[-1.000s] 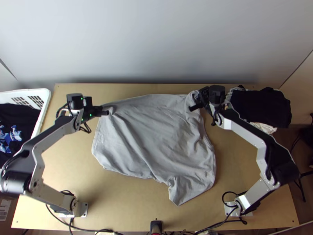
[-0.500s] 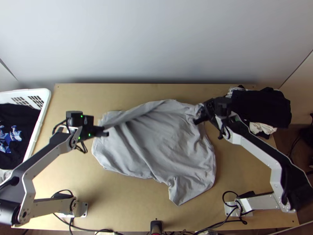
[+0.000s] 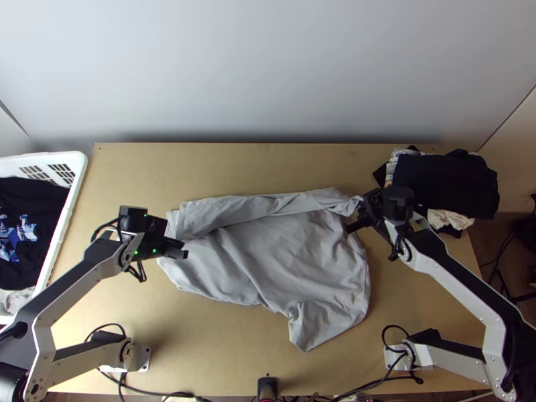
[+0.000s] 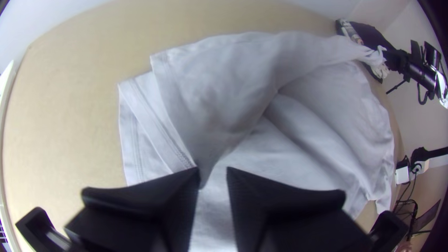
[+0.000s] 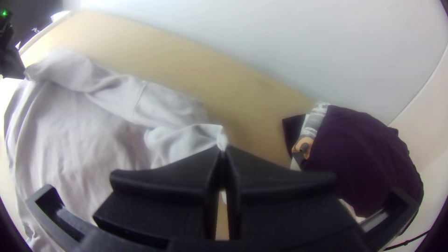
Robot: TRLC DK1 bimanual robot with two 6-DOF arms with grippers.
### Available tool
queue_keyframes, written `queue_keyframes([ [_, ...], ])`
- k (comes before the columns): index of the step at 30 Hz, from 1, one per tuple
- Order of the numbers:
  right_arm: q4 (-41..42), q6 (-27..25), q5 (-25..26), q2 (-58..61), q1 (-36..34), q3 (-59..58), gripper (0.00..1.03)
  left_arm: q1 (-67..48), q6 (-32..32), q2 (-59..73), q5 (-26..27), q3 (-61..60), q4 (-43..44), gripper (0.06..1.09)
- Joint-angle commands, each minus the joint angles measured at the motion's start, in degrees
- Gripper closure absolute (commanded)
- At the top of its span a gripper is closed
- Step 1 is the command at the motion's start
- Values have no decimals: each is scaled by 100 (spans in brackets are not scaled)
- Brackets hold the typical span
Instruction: Fold the t-shirt
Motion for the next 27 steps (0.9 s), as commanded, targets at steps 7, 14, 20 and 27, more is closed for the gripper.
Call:
queue_keyframes([
  [7,-92,-79,5,-296,-93,-193,100,496,-619,954,33,1279,-96,12],
  [14,-74,-79,5,-296,-49,-149,100,592,-926,2158,24,2237,-105,17],
  [20,-92,-166,5,-296,-49,-149,100,443,-1050,2685,24,2852,-122,17],
  [27,-92,-193,5,-296,-58,-70,100,311,-1050,3037,15,3160,-289,31],
])
